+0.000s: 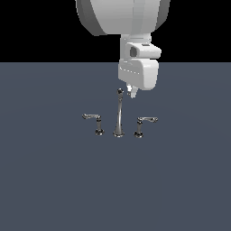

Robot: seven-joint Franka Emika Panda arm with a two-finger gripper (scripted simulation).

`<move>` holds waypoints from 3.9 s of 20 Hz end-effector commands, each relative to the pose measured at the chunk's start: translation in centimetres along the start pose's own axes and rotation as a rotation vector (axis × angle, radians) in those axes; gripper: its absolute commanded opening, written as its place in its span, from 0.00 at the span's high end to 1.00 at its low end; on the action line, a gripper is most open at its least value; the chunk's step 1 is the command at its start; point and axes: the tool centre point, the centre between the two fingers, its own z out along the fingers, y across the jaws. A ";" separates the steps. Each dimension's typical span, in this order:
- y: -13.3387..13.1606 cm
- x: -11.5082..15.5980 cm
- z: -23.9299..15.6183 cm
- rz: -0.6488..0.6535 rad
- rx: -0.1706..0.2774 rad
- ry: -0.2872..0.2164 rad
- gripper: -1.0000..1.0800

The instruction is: Turn on the faucet by rotating a designated handle.

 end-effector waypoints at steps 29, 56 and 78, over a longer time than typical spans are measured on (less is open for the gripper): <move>0.0 9.6 10.0 0.437 -0.008 0.007 1.00; 6.7 6.2 9.9 0.437 -0.007 0.006 1.00; 5.3 0.5 9.9 0.455 -0.007 0.010 1.00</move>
